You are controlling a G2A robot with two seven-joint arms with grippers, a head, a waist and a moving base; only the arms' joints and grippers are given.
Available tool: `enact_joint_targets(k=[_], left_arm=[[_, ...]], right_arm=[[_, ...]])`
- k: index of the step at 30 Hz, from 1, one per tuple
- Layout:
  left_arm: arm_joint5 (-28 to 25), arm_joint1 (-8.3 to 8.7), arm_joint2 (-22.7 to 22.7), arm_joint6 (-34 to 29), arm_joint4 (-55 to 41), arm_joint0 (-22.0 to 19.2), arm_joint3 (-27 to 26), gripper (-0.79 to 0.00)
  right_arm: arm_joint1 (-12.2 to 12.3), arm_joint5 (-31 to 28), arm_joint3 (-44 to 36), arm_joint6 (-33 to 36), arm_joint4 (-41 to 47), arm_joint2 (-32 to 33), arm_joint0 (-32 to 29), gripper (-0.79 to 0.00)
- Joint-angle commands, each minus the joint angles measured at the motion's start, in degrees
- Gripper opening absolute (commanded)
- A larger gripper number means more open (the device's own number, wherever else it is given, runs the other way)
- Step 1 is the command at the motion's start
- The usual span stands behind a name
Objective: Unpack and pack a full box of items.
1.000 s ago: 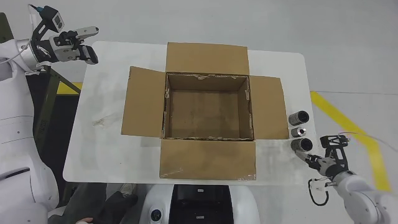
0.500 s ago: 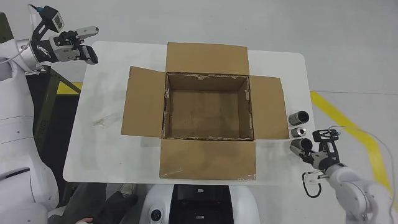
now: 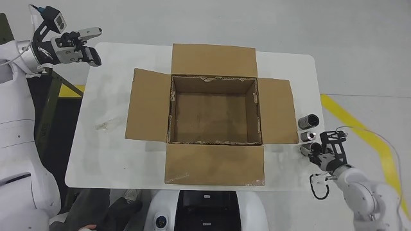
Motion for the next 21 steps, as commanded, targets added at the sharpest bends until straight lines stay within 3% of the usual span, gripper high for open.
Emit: enact_joint_targets(k=[1, 8, 21], left_arm=[[0.0, 0.0, 0.0, 0.0, 0.0, 0.0, 0.0, 0.0], [0.0, 0.0, 0.0, 0.0, 0.0, 0.0, 0.0, 0.0], [0.0, 0.0, 0.0, 0.0, 0.0, 0.0, 0.0, 0.0]], right_arm=[[0.0, -0.1, -0.2, -0.1, 0.1, 0.2, -0.2, -0.533], [0.1, -0.2, -2.6, 0.1, 0.3, 1.3, -1.9, -0.785], [0.1, 0.6, -19.5, -0.1, 2.6, 9.5, -12.4, -0.785]])
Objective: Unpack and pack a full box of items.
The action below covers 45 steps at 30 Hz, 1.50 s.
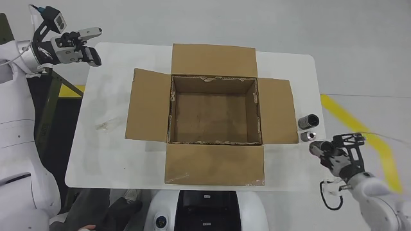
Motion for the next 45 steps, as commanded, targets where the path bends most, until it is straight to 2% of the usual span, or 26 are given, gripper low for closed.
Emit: enact_joint_targets(k=[1, 8, 17, 26, 32, 39, 45], left_arm=[[0.0, 0.0, 0.0, 0.0, 0.0, 0.0, 0.0, 0.0], [0.0, 0.0, 0.0, 0.0, 0.0, 0.0, 0.0, 0.0], [0.0, 0.0, 0.0, 0.0, 0.0, 0.0, 0.0, 0.0], [0.0, 0.0, 0.0, 0.0, 0.0, 0.0, 0.0, 0.0], [0.0, 0.0, 0.0, 0.0, 0.0, 0.0, 0.0, 0.0], [0.0, 0.0, 0.0, 0.0, 0.0, 0.0, 0.0, 0.0], [0.0, 0.0, 0.0, 0.0, 0.0, 0.0, 0.0, 0.0]], right_arm=[[0.0, 0.2, -2.6, -0.1, 0.0, 1.2, -1.2, -0.785], [-0.3, 0.8, -9.4, -1.6, 1.1, 4.4, -3.6, -0.785], [-0.2, -0.4, -13.4, -0.8, 3.3, 2.5, 0.2, -0.785], [0.3, -1.8, -13.5, 2.0, 0.7, -7.9, 11.1, -0.785], [0.4, -2.4, -13.5, 6.1, -1.9, -18.5, 19.8, -0.785], [0.0, -0.8, -13.5, 10.5, -4.4, -29.8, 28.5, -0.785], [-0.5, 0.8, -12.5, 13.2, -6.8, -36.5, 33.5, -0.785]])
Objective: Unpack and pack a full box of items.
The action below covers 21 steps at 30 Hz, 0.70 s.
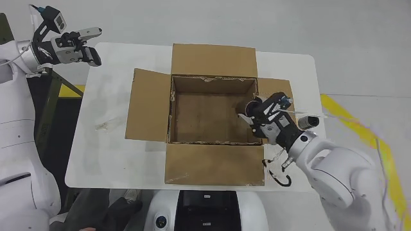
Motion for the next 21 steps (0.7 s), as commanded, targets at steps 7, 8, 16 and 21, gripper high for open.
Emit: enact_joint_targets(k=[7, 8, 16, 21], left_arm=[[0.0, 0.0, 0.0, 0.0, 0.0, 0.0, 0.0, 0.0], [0.0, 0.0, 0.0, 0.0, 0.0, 0.0, 0.0, 0.0], [0.0, 0.0, 0.0, 0.0, 0.0, 0.0, 0.0, 0.0], [0.0, 0.0, 0.0, 0.0, 0.0, 0.0, 0.0, 0.0]], right_arm=[[-0.3, 1.8, 1.1, 0.7, -0.2, -2.7, 2.8, -0.785], [-0.3, 1.8, 1.1, 0.7, -0.2, -2.7, 2.8, -0.785], [-0.3, 1.8, 1.1, 0.7, -0.2, -2.7, 2.8, -0.785], [-0.3, 1.8, 1.1, 0.7, -0.2, -2.7, 2.8, -0.785]])
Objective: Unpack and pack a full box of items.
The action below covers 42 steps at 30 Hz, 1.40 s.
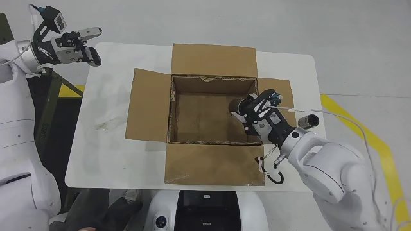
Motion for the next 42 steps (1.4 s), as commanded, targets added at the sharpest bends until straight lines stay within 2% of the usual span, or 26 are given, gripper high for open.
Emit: enact_joint_targets(k=[1, 5, 10, 16, 25, 42], left_arm=[[0.0, 0.0, 0.0, 0.0, 0.0, 0.0, 0.0, 0.0], [0.0, 0.0, 0.0, 0.0, 0.0, 0.0, 0.0, 0.0], [0.0, 0.0, 0.0, 0.0, 0.0, 0.0, 0.0, 0.0], [0.0, 0.0, 0.0, 0.0, 0.0, 0.0, 0.0, 0.0], [0.0, 0.0, 0.0, 0.0, 0.0, 0.0, 0.0, 0.0], [0.0, 0.0, 0.0, 0.0, 0.0, 0.0, 0.0, 0.0]], right_arm=[[0.0, 0.0, 0.0, 0.0, 0.0, 0.0, 0.0, -0.785], [-0.1, -1.2, 1.5, -2.6, 0.9, -0.6, 0.5, -0.785], [-0.5, -2.9, 6.5, -2.4, 2.8, -3.4, 5.5, -0.785], [-1.8, -5.9, 16.1, -0.4, 5.0, -10.8, 15.5, -0.785], [-5.1, -7.3, 30.8, -2.6, 8.9, -22.8, 26.9, -0.785], [-9.8, -5.4, 46.4, -5.1, 10.1, -32.8, 35.2, -0.785]])
